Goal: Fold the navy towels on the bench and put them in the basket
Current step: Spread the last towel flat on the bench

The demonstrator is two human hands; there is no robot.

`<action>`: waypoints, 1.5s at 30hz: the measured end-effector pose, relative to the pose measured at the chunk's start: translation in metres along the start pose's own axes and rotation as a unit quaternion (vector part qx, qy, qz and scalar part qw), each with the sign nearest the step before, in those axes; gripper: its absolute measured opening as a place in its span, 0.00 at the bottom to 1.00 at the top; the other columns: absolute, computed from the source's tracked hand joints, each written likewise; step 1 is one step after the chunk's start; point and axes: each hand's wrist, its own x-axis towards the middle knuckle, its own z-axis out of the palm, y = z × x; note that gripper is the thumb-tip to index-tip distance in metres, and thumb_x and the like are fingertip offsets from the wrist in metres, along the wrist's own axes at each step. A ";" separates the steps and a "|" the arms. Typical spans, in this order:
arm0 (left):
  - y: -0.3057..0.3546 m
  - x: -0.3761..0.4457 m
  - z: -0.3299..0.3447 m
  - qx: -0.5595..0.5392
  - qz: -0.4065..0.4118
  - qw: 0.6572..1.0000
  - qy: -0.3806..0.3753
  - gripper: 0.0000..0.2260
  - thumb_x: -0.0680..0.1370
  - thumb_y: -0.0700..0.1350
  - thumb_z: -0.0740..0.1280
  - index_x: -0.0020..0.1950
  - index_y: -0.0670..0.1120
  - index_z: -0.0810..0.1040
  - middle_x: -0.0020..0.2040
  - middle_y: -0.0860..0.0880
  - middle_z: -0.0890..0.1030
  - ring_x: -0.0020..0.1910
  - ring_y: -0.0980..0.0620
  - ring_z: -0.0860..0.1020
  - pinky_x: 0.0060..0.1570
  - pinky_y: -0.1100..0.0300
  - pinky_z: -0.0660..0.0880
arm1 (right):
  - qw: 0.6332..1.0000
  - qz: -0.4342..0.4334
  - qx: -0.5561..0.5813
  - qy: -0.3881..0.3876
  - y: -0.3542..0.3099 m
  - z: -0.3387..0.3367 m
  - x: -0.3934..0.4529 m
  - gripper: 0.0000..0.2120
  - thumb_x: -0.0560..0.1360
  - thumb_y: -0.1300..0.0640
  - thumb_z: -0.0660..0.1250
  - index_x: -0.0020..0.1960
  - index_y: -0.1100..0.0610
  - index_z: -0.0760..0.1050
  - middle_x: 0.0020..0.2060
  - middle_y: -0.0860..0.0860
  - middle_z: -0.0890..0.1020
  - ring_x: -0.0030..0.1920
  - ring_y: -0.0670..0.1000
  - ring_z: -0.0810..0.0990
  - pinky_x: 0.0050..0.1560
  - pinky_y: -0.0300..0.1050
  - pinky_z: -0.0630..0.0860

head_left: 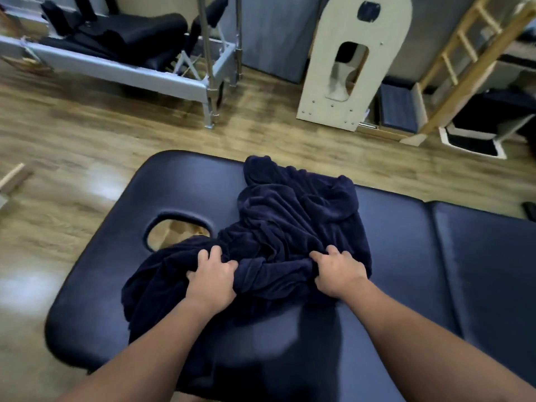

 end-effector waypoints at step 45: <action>0.377 -0.024 0.040 0.058 0.092 0.987 -0.118 0.38 0.74 0.39 0.68 0.80 0.56 0.56 0.83 0.45 0.39 0.77 0.25 0.42 0.65 0.48 0.73 | 0.989 0.103 0.083 0.064 0.402 0.081 -0.085 0.40 0.77 0.57 0.61 0.77 0.32 0.43 0.51 0.54 0.74 0.42 0.57 0.76 0.51 0.55 0.74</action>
